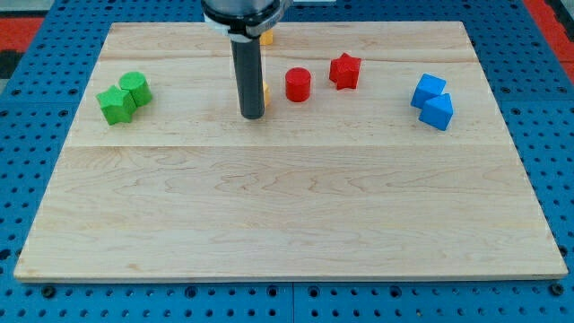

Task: Slide the yellow hexagon to the top center of the board

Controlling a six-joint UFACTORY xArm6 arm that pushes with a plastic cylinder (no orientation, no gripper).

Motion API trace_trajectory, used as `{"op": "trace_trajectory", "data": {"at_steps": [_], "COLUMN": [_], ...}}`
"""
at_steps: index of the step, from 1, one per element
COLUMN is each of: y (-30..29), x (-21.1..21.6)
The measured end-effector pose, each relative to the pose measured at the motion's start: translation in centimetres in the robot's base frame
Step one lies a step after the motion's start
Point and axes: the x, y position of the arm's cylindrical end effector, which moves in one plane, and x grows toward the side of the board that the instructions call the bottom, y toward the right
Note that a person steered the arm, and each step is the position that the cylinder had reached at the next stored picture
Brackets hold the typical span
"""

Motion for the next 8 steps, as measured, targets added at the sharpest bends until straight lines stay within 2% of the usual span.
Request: {"op": "trace_trajectory", "data": {"at_steps": [1,2,4,7,8], "y": [0.0,0.0,-0.1,-2.4,-0.5], "x": [-2.3,-2.3,-8.3,-8.7,-10.4]}}
